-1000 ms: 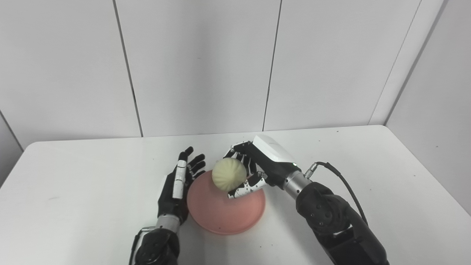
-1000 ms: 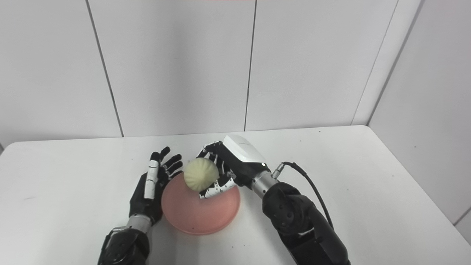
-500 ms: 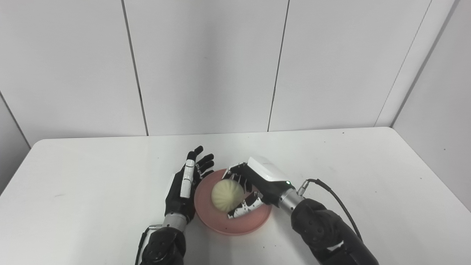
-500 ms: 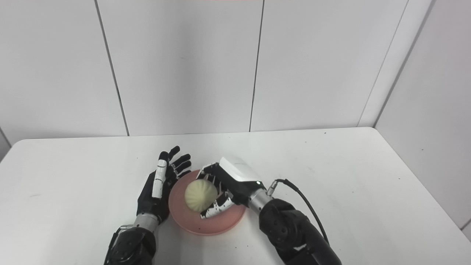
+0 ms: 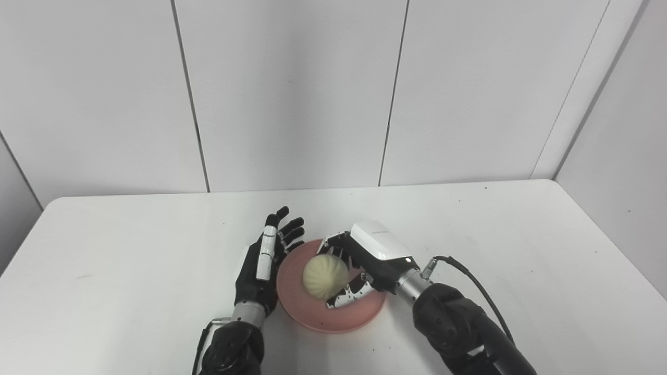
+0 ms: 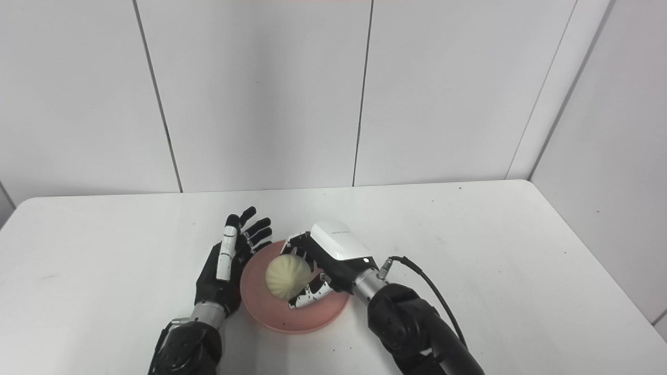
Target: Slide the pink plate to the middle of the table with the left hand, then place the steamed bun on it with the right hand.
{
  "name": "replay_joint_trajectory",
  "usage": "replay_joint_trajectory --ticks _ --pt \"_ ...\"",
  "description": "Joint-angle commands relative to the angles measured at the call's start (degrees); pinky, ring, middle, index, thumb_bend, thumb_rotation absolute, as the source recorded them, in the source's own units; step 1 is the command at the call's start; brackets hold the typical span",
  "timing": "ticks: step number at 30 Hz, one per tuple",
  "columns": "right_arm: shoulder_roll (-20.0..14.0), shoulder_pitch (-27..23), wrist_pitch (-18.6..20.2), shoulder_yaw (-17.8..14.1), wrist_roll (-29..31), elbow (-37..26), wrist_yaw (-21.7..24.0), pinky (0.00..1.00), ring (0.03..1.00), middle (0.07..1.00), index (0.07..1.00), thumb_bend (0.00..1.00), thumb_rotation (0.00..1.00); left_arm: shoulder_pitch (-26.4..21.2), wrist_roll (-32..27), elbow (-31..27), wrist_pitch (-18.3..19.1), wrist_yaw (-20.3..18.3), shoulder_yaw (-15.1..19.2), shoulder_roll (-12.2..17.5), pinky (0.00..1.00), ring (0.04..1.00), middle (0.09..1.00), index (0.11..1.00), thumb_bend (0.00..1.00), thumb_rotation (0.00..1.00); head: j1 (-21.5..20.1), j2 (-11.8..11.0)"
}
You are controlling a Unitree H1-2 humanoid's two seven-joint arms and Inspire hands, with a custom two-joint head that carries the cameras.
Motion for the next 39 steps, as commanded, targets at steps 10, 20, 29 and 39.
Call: replay_joint_trajectory --ticks 10,20,29,39 --pt "-0.74 -1.20 -3.00 -1.38 -1.98 -3.59 -1.78 0.73 0.827 0.818 0.661 0.93 0.29 0.00 1.15 -0.09 1.69 -0.03 -0.32 0.24 0.78 0.829 0.815 0.876 0.68 0.94 -0.26 0.11" --pt "0.09 -0.18 -2.71 -3.36 -2.18 -6.28 -2.43 0.87 0.934 0.930 0.728 0.92 0.30 0.34 0.65 -0.87 2.46 -0.78 0.03 0.30 0.80 0.837 0.820 0.873 0.68 0.93 -0.43 0.39" --pt "1.07 0.71 -4.87 -6.19 -0.56 -6.24 -7.53 0.86 0.951 0.962 0.770 0.90 0.36 0.63 0.32 -1.41 2.98 -1.26 0.22 0.38 0.81 0.848 0.827 0.874 0.68 0.93 -0.70 0.47" --pt "5.82 3.71 -4.20 -12.57 3.88 -4.11 -15.42 0.77 0.890 0.907 0.767 0.79 0.40 1.17 1.95 -2.12 0.75 0.05 0.07 0.42 0.80 0.848 0.837 0.877 0.70 0.94 -1.05 0.62"
